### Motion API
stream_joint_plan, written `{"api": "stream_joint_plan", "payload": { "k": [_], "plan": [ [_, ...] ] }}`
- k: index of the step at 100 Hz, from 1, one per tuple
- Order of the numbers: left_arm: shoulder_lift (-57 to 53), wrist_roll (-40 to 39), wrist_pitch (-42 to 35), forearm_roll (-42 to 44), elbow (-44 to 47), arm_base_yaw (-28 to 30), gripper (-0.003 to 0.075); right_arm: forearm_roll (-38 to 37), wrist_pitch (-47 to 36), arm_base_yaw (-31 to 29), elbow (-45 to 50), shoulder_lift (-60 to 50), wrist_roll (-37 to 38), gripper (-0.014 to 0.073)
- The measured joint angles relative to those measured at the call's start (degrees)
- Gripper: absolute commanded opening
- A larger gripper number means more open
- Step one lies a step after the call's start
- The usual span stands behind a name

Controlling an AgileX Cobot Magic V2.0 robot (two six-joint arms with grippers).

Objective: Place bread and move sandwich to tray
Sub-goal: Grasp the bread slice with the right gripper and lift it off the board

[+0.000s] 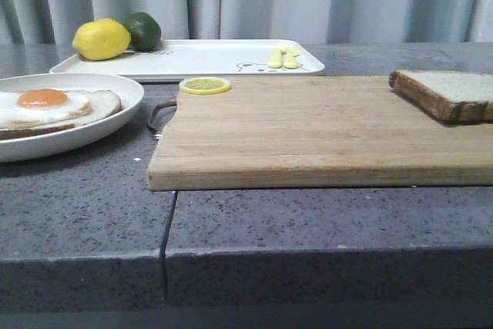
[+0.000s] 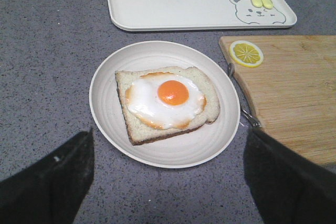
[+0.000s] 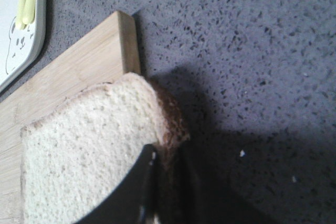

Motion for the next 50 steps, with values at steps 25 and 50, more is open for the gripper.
{"api": "stream_joint_plan", "payload": {
  "k": [25,50],
  "plan": [
    [0.0,0.0,0.0,0.0,0.0,0.0,0.0546,0.21,0.0,0.0,0.0,0.0,0.0,-0.0046],
    [0.0,0.0,0.0,0.0,0.0,0.0,0.0546,0.84,0.66,0.0,-0.1,-0.99,0.0,-0.0046]
  ]
}}
